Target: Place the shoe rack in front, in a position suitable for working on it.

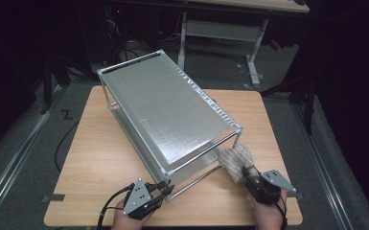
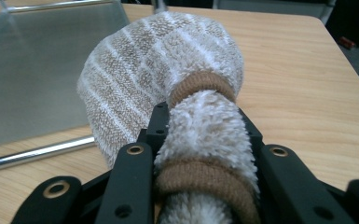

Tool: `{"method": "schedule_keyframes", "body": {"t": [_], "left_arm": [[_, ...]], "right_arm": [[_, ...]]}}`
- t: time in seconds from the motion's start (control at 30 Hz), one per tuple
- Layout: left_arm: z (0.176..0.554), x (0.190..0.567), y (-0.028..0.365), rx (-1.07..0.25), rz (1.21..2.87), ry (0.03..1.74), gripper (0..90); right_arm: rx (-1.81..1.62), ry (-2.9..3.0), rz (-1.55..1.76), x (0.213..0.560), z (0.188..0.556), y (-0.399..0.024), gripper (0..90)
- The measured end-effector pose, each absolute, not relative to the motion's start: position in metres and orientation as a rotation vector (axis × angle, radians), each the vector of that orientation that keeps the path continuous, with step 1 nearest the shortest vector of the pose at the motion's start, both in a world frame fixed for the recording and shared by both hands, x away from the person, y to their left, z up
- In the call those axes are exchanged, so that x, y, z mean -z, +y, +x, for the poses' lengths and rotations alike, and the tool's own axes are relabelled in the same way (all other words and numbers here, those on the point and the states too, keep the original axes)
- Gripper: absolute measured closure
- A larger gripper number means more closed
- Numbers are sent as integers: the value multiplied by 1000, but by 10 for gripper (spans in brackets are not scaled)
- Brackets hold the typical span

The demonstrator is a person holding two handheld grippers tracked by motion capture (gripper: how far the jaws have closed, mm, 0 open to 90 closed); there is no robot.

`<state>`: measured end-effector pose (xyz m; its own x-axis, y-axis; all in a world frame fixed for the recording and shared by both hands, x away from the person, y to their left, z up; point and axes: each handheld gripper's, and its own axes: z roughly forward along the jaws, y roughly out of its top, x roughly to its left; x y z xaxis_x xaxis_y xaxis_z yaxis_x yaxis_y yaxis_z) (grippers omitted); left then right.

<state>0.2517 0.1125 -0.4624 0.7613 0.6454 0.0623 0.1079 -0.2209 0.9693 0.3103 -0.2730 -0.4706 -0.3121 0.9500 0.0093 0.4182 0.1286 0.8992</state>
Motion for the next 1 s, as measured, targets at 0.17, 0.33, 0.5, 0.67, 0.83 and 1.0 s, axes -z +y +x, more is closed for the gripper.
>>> {"method": "schedule_keyframes", "body": {"t": [0.17, 0.33, 0.5, 0.67, 0.83, 1.0], "left_arm": [[256, 463, 115, -541, 1742, 612, 793], [258, 463, 117, -551, 1731, 629, 792], [258, 463, 118, -559, 1731, 626, 782], [258, 464, 117, -561, 1727, 631, 779], [258, 464, 117, -561, 1725, 630, 783], [256, 465, 119, -557, 1726, 631, 769]], "right_arm": [[-1113, 1825, 1356, 476, 311, -277, 682], [-1092, 1861, 1371, 481, 314, -275, 682], [-1092, 1884, 1365, 482, 315, -273, 682], [-1115, 1863, 1349, 477, 312, -272, 681], [-1150, 1814, 1324, 467, 308, -273, 681], [-1174, 1779, 1296, 460, 305, -272, 680]]}}
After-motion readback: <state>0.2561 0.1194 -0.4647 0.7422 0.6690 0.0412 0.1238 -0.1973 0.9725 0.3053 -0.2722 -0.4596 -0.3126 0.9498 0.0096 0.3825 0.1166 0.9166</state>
